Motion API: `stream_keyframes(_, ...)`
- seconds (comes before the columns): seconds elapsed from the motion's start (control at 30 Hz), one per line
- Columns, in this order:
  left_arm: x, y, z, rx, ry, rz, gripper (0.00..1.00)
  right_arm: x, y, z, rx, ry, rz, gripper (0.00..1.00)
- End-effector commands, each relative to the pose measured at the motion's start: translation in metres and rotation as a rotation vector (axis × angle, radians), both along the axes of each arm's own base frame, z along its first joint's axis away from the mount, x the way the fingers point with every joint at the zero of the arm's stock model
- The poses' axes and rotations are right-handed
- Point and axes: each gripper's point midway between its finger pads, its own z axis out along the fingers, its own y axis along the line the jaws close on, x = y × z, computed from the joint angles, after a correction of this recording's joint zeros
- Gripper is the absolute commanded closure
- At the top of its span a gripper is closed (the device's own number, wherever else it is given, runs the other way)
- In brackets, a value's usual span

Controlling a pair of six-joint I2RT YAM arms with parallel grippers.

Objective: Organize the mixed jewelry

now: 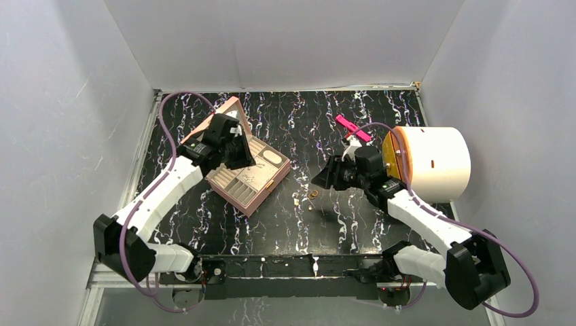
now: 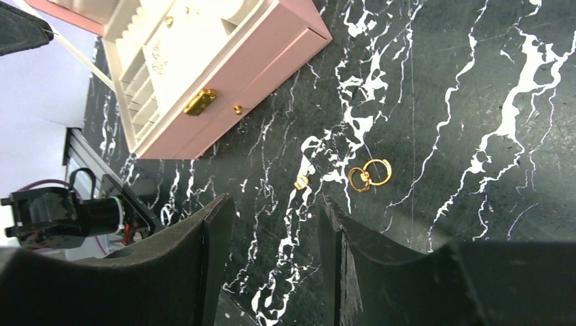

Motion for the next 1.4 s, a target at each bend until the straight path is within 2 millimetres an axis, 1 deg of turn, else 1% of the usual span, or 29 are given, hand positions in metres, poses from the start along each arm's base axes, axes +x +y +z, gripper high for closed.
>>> stream_keyframes(0.0,-0.003,0.023,-0.015,0.184,0.062,-0.044,0.87,0.008,0.006,0.003,-0.024,-0.041,0.047,0.43)
stream_keyframes(0.2,0.007,0.025,-0.018,0.244,0.081,-0.052,0.88,0.01,0.008,-0.014,-0.058,-0.021,0.073,0.43)
stream_keyframes(0.3,0.013,0.025,-0.025,0.268,0.098,-0.051,0.88,0.012,0.008,-0.018,-0.065,-0.02,0.071,0.43)
stream_keyframes(0.4,0.018,0.022,-0.032,0.294,0.122,-0.086,0.89,0.012,0.008,-0.022,-0.074,-0.02,0.074,0.43)
stream_keyframes(0.5,0.025,0.028,-0.032,0.363,0.127,-0.109,0.89,0.013,0.007,-0.024,-0.087,-0.023,0.076,0.43)
stream_keyframes(0.53,0.027,0.028,-0.035,0.376,0.137,-0.12,0.89,0.013,0.006,-0.025,-0.091,-0.026,0.074,0.43)
stream_keyframes(0.67,0.026,0.024,-0.047,0.391,0.19,-0.166,0.88,0.015,0.004,-0.029,-0.106,-0.029,0.066,0.42)
stream_keyframes(0.77,0.026,0.023,-0.054,0.398,0.206,-0.168,0.88,0.016,0.003,-0.03,-0.11,-0.027,0.064,0.42)
stream_keyframes(1.0,0.029,0.021,-0.06,0.401,0.224,-0.183,0.88,0.016,0.004,-0.036,-0.119,-0.019,0.068,0.42)
stream_keyframes(1.13,0.027,0.02,-0.067,0.406,0.247,-0.192,0.88,0.016,0.004,-0.038,-0.119,-0.016,0.067,0.42)
stream_keyframes(1.23,0.03,0.018,-0.067,0.4,0.238,-0.188,0.88,0.016,0.003,-0.039,-0.121,-0.016,0.065,0.42)
stream_keyframes(1.37,0.032,0.016,-0.073,0.398,0.243,-0.185,0.89,0.016,0.003,-0.042,-0.125,-0.01,0.064,0.42)
